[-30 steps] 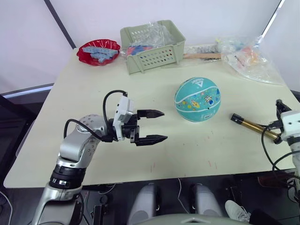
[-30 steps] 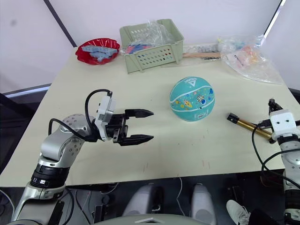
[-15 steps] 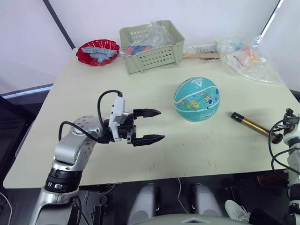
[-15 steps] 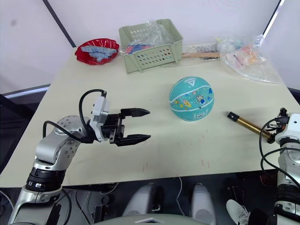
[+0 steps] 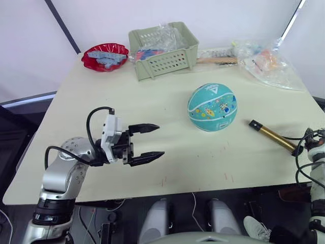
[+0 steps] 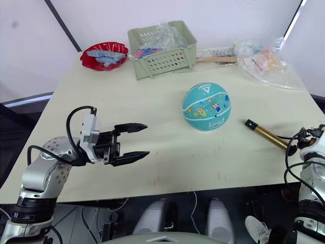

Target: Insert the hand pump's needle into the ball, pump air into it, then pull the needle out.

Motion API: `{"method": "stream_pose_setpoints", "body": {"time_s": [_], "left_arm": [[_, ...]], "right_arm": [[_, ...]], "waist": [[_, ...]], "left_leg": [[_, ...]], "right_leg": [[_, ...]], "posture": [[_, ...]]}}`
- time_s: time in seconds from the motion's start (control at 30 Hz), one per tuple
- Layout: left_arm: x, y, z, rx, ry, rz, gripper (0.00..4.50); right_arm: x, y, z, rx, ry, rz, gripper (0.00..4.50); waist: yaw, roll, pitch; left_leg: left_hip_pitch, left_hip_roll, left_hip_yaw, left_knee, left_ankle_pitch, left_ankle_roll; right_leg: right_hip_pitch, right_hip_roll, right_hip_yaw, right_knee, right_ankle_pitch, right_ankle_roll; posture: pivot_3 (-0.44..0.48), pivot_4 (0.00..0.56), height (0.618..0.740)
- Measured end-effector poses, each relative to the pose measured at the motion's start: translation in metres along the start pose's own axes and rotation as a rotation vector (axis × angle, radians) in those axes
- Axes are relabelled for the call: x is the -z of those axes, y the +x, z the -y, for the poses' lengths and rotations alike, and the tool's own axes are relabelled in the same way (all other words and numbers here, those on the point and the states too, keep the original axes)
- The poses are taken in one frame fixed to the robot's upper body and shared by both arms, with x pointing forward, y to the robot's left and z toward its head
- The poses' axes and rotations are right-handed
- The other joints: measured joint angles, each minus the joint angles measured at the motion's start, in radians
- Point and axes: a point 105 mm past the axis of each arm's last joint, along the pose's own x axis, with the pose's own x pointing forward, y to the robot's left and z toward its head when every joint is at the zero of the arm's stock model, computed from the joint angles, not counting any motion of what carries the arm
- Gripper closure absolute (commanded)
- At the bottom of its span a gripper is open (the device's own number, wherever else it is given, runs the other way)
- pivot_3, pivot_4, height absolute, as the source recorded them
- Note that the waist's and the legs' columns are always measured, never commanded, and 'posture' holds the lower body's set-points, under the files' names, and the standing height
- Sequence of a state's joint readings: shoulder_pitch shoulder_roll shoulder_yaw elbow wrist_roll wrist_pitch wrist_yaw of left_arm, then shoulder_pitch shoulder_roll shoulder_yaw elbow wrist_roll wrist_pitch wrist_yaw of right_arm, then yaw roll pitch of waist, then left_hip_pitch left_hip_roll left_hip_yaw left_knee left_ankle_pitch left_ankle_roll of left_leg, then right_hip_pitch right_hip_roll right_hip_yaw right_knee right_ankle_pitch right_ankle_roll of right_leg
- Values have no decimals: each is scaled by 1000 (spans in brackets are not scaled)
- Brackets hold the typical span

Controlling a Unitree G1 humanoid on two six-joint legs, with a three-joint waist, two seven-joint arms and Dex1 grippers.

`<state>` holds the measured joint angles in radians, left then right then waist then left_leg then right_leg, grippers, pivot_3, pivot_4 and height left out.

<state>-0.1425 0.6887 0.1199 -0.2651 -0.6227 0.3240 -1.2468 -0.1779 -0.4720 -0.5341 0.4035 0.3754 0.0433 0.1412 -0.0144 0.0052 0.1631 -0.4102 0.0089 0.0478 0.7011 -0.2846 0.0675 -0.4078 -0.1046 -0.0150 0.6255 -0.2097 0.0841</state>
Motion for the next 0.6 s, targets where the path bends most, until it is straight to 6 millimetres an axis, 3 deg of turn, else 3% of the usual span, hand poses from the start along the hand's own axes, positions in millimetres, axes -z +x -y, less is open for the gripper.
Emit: {"method": "stream_pose_setpoints", "body": {"time_s": [0.03, 0.27, 0.47, 0.6], "left_arm": [[0, -1, 0, -4, 2, 2, 0], [4, -4, 2, -21, 1, 4, 0], [3, -8, 2, -38, 14, 9, 0], [4, -8, 1, -42, 14, 12, 0]], "right_arm": [[0, 0, 0, -3, -2, 0, 11], [-6, -10, 5, -11, -52, 17, 11], [-12, -28, 34, 28, -104, 18, 11], [-9, -36, 39, -1, -126, 8, 11]], "waist": [[0, 0, 0], [1, 0, 0], [2, 0, 0], [-1, 0, 0]], "left_leg": [[0, 0, 0, 0, 0, 0], [-2, 0, 1, 0, 0, 0], [-2, 0, 1, 0, 0, 0], [-1, 0, 2, 0, 0, 0]], "right_leg": [[0, 0, 1, 0, 0, 0], [-2, 0, 2, 0, 0, 0], [-2, 0, 2, 0, 0, 0], [-2, 0, 2, 0, 0, 0]], "posture": [[0, 150, 738], [0, 150, 738], [0, 150, 738], [0, 150, 738]]}}
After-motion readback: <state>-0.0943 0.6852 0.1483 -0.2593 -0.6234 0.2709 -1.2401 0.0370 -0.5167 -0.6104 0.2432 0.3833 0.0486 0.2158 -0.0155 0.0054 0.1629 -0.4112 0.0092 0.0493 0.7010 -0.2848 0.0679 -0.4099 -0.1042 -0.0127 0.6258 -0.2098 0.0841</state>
